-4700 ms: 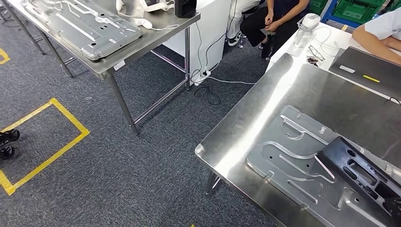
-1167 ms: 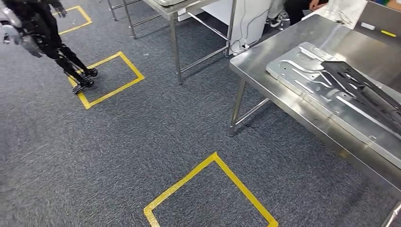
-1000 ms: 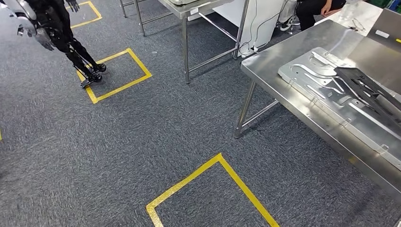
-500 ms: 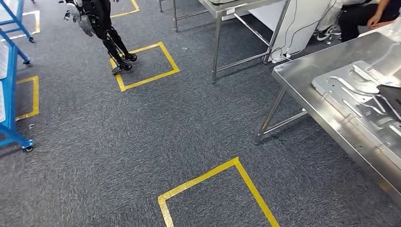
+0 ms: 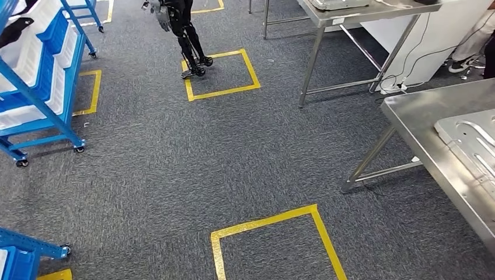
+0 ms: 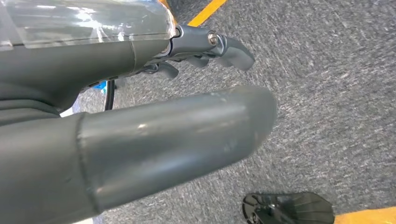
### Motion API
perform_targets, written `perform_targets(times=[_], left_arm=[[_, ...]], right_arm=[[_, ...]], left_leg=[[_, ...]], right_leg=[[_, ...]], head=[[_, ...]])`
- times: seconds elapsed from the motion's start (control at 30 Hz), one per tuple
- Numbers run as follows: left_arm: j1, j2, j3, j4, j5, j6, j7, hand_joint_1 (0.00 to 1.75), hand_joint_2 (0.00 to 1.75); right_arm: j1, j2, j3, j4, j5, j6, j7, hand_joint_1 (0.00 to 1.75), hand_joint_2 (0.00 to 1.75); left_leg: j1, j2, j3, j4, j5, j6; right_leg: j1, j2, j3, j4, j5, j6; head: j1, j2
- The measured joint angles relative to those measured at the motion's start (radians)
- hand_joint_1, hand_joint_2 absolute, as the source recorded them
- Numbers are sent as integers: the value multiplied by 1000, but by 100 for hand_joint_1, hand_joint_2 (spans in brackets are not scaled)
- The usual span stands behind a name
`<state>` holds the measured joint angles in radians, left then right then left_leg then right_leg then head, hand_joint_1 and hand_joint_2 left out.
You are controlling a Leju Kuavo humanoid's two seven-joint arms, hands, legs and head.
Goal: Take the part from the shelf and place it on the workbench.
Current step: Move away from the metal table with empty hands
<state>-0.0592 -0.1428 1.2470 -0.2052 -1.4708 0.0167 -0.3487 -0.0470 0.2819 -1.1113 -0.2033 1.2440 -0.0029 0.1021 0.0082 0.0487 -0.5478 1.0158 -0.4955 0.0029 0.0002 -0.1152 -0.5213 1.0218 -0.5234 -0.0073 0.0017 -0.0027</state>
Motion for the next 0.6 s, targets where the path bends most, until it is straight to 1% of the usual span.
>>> perform_targets(times=[0.03,0.07,0.1,0.13,0.17,0.2,0.23,0.27,0.3,0.33,0.37,0.4,0.43,0.47,0.5,0.53,0.57,0.6], left_arm=[[2,0,0,0,0,0,0,0,0],[4,0,0,0,0,0,0,0,0],[5,0,0,0,-1,1,-1,0,0],[4,0,0,0,-1,1,-1,0,0],[2,0,0,0,-1,1,-1,0,0],[1,0,0,0,-1,1,-2,0,0],[0,0,0,0,-1,1,-2,0,0],[0,0,0,0,-1,1,-2,0,0],[1,0,0,0,-1,1,-2,0,0],[2,0,0,0,-1,0,-2,0,0],[2,0,0,0,-1,-1,-2,0,0],[1,-1,0,0,-1,-2,-2,0,0],[0,-2,0,0,-1,-2,-2,0,0],[-1,-2,0,0,-1,-2,-2,0,0],[-1,-3,0,0,-1,-2,-2,0,0],[-1,-2,0,0,-2,-2,-2,0,0],[1,-2,0,0,-2,-2,-2,0,0],[2,-2,0,0,-2,-2,-2,0,0]], right_arm=[[-2,0,0,0,0,0,0,0,0],[-4,0,0,0,1,0,0,0,0],[-5,0,0,0,1,0,0,0,0],[-4,0,0,0,2,0,-1,0,0],[-3,-1,0,0,4,0,-1,0,0],[-2,-1,0,0,5,-1,-1,0,0],[-1,-1,0,0,6,-1,-1,0,0],[-1,-2,0,0,8,-1,-1,0,0],[-1,-3,0,0,9,-1,-1,0,0],[-1,-3,0,0,10,-1,-1,0,0],[-1,-3,0,0,10,-1,-1,0,0],[0,-4,0,0,10,-2,-1,0,0],[1,-5,0,0,10,-2,-1,0,0],[0,-6,1,0,10,-2,-1,0,0],[-1,-6,1,0,10,-2,-1,0,0],[-3,-6,1,0,10,-2,-1,0,0],[-4,-6,1,0,10,-2,-1,0,0],[-4,-6,1,0,10,-2,-1,0,0]], left_leg=[[1,-9,0,-3,3,6],[3,-18,1,-8,7,12],[5,-27,2,-13,12,18],[8,-36,3,-18,17,25],[8,-45,0,-19,20,29],[7,-54,-2,-19,22,32],[5,-65,-5,-18,23,34],[4,-78,-5,-17,23,35],[3,-91,-6,-16,24,35],[2,-105,-5,-14,23,35],[2,-119,-5,-11,23,34],[1,-131,-7,-7,23,31],[2,-143,-11,-3,23,27],[3,-154,-17,-1,24,21],[4,-166,-22,0,27,13],[6,-178,-26,-3,30,6],[6,-175,-29,-1,30,1],[5,-157,-36,11,22,-4]], right_leg=[[0,-6,2,-1,0,5],[-2,2,3,2,-5,10],[-4,21,-2,17,-19,15],[-6,49,-16,51,-45,20],[-8,79,-41,107,-79,22],[-9,99,-72,172,-112,23],[-9,107,-100,231,-134,23],[-9,111,-117,265,-137,23],[-9,113,-116,260,-119,21],[-9,117,-98,219,-85,18],[-10,132,-68,154,-45,15],[-11,160,-41,91,-17,10],[-11,183,-21,44,0,7],[-11,201,-12,18,6,4],[-9,207,-11,12,3,2],[-9,196,-10,8,5,-1],[-10,181,-7,2,9,-7],[-12,167,-3,-5,12,-14]], head=[[0,0],[0,0],[0,0],[0,0],[1,0],[1,0],[1,0],[1,0],[1,0],[1,0],[1,0],[1,0],[1,0],[1,0],[1,0],[1,0],[1,0],[0,0]])
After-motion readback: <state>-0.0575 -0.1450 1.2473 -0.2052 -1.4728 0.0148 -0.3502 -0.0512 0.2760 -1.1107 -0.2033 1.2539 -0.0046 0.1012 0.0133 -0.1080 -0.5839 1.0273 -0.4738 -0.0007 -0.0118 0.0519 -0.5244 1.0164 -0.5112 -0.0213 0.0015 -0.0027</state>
